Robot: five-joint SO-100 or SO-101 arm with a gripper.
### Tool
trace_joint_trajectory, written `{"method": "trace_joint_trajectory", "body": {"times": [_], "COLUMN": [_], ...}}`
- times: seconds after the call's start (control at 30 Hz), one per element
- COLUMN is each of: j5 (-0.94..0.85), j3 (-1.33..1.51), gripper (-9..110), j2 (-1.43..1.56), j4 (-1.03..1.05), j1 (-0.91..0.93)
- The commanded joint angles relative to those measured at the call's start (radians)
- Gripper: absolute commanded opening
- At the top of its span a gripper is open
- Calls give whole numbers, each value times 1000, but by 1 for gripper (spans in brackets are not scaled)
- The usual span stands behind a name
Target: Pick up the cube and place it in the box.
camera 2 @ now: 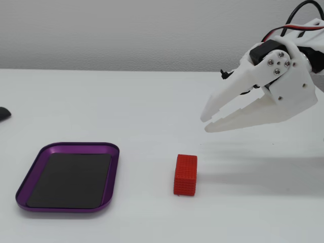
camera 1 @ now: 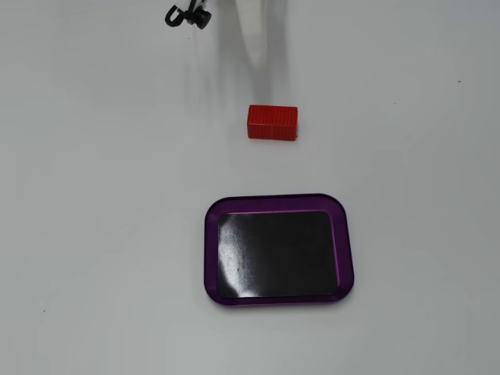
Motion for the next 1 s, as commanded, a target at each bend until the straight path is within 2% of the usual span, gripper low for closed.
{"method": "trace_joint_trajectory", "body": {"times": [0.0, 0.57, 0.8, 0.97], "j5": [124, 121, 121, 124], "j3": [-2, -6, -258, -497], "gripper": [0, 0, 0, 0], "j2": [20, 20, -75, -385], "j4": [-5, -5, -3, -21], "j1": [2, 3, 5, 2]}}
